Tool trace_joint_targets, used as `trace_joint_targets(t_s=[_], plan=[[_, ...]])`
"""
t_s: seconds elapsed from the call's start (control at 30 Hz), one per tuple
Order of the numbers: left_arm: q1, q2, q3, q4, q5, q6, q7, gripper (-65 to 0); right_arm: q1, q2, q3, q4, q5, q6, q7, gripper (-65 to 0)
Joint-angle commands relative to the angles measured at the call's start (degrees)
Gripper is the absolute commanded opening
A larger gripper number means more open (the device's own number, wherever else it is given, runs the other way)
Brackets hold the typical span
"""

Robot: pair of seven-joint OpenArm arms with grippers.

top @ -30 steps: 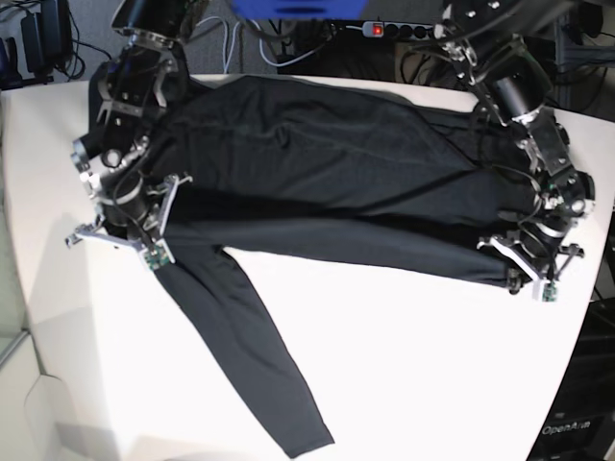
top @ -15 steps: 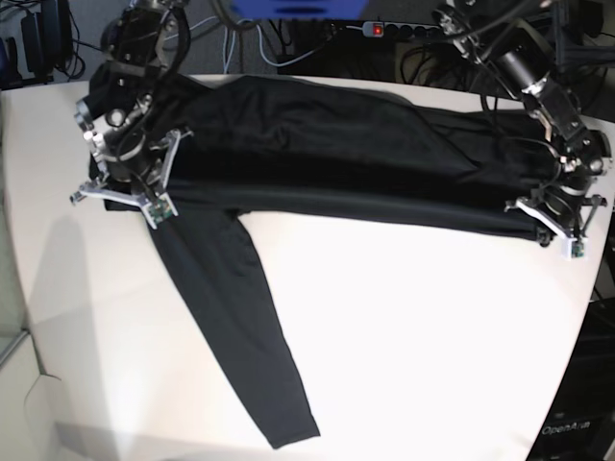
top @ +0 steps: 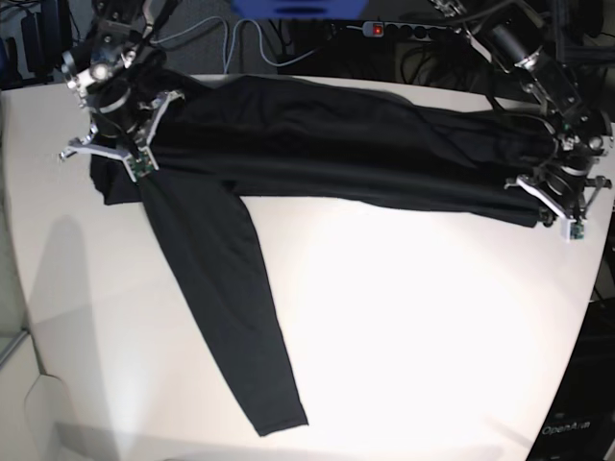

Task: Fold the T-shirt properly
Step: 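Lift the hem edge with both grippers and fold it onto the collar edge, then lower the folded edge and open the right gripper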

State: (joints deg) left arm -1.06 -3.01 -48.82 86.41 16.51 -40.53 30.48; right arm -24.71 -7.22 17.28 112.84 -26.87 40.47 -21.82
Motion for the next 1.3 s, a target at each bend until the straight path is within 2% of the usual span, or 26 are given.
trace_joint_targets(t_s=[0.0,0.37,0.9,0.93,1.0,1.07,1.17,1.27], plan=[[-0.1,-0.9,-0.1,2.0,-0.7,0.5,-1.2,-63.1,-0.6,0.3,1.0,1.1,0.7,-0.5,0.8,-64.4],[4.5,-0.8,0.1,1.7,-0.7,0.5,-1.4,-63.2,-2.6,0.5,2.1,0.1,1.5,-0.5,1.2,-64.4],[5.4,-1.4,0.2,-4.4,-0.6,0.5,-1.7,-62.8,-2.4,0.4,2.2,-5.5,1.3,-0.5,0.9,-62.7],[5.3,-1.3,0.2,-4.4,-0.6,0.5,-1.7,-62.8,-2.3,0.4,2.2,-5.7,1.2,-0.5,0.9,-60.9],[5.3,-1.3,0.2,-4.4,-0.6,0.5,-1.7,-62.5,-2.1,0.6,2.2,-6.0,1.2,-0.5,0.8,-53.2],[5.2,-1.3,0.2,-4.4,-0.6,0.5,-1.7,-58.1,-2.2,0.6,2.3,-6.2,1.1,-0.5,0.8,-40.0],[5.2,-1.2,0.2,-4.1,-0.7,0.5,-1.7,-44.4,-2.1,0.7,3.6,-6.2,1.2,-0.5,0.8,-24.4],[5.2,-1.0,0.0,-4.0,-0.7,0.5,-1.7,-32.7,-1.9,0.7,5.4,-5.7,1.4,-0.5,0.9,-20.3]])
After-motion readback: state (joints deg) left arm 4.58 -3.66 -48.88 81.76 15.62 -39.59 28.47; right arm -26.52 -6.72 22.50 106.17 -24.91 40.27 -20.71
